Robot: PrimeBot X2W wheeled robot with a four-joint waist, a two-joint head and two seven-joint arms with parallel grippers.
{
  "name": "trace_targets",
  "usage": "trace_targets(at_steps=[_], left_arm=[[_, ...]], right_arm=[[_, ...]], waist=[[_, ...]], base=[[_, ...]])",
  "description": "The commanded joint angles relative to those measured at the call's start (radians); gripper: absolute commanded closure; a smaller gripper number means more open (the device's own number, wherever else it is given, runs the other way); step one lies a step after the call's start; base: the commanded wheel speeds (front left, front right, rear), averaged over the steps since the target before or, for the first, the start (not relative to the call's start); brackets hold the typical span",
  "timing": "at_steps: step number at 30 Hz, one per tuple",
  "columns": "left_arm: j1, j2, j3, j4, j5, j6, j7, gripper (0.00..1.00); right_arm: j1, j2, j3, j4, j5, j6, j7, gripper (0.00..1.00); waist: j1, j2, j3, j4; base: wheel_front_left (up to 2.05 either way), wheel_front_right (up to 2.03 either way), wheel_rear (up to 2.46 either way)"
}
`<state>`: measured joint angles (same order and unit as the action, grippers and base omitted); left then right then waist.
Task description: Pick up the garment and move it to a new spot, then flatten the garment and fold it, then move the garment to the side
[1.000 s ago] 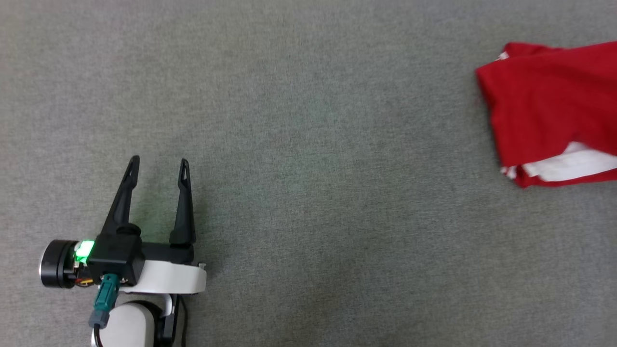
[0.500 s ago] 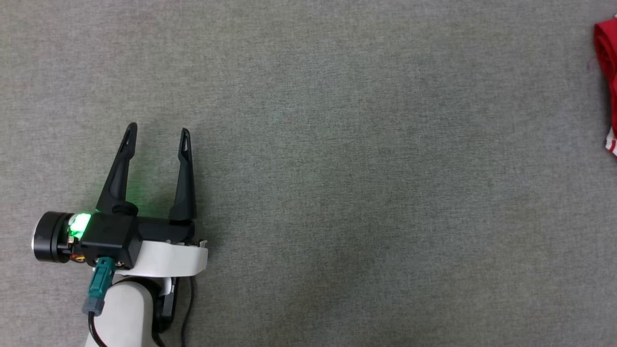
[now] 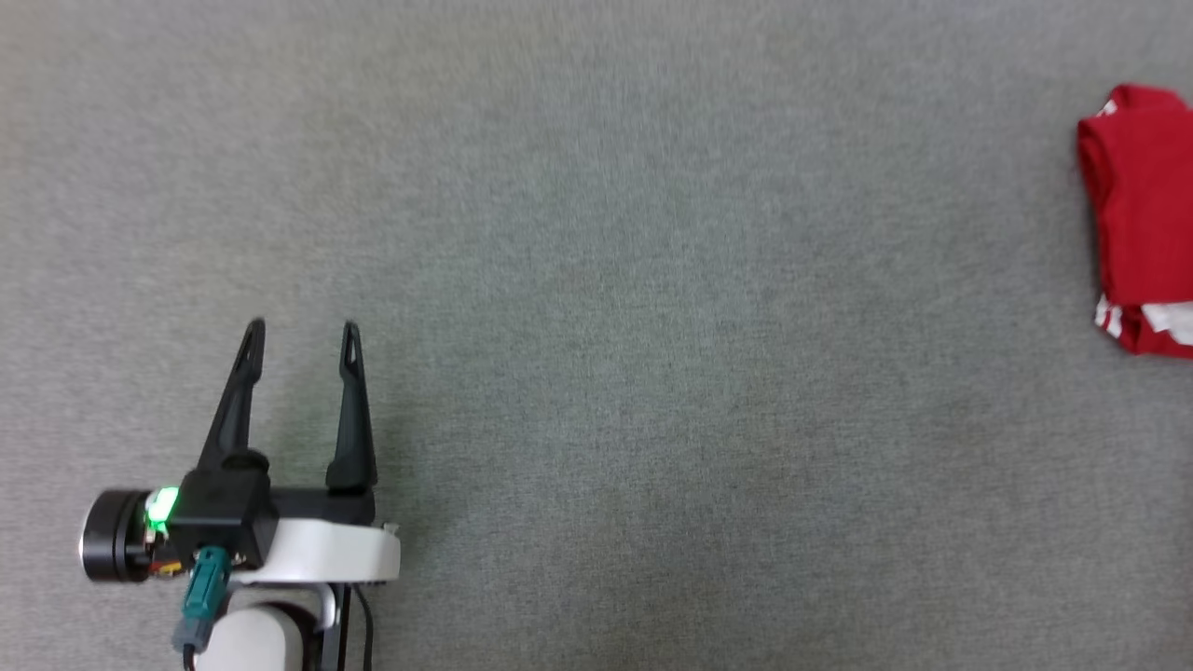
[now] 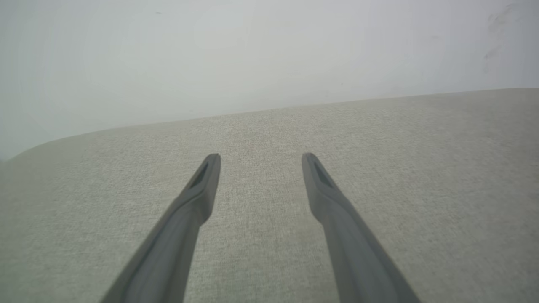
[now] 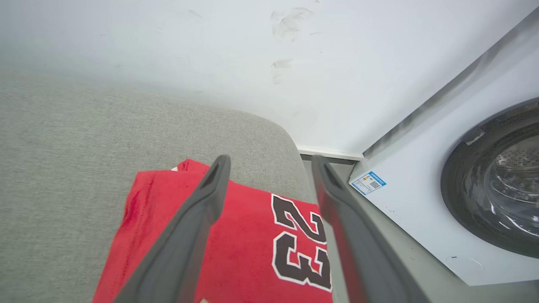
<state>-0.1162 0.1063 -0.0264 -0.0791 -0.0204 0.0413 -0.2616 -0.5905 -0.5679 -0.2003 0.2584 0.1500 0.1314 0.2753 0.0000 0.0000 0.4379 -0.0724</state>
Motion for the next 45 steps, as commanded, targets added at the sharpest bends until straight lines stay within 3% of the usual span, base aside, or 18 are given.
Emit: trace_targets(at_steps=[1,12,24,34,45], left_arm=[[0.022,-0.005,0.006,0.002,-0.002,0.006,-0.004,0.0],[0.105,-0.02,0.02,0.018,-0.018,0.005,-0.004,0.0],[0.151,-0.034,0.015,0.06,-0.015,-0.008,-0.004,0.0],[0.205,-0.037,0.018,0.084,-0.016,-0.017,-0.004,0.0],[0.239,-0.039,0.02,0.1,-0.025,-0.036,-0.004,0.0]], right_arm=[[0.027,0.026,0.007,-0.038,0.005,-0.002,-0.038,0.0],[0.197,0.248,0.089,-0.298,-0.051,-0.002,-0.327,0.0],[0.41,0.433,0.205,-0.299,-0.056,-0.002,-0.446,0.0],[0.593,0.499,0.192,-0.263,-0.041,-0.002,-0.49,0.0],[0.701,0.519,0.153,-0.304,-0.035,-0.001,-0.483,0.0]], waist=[[0.0,0.0,-0.057,0.004],[0.0,0.0,-0.191,0.053],[0.0,0.0,-0.3,0.112],[0.0,0.0,-0.373,0.119],[0.0,0.0,-0.417,0.117]], base=[[0.0,0.0,0.0],[0.0,0.0,0.0],[0.0,0.0,0.0],[0.0,0.0,0.0],[0.0,0.0,0.0]])
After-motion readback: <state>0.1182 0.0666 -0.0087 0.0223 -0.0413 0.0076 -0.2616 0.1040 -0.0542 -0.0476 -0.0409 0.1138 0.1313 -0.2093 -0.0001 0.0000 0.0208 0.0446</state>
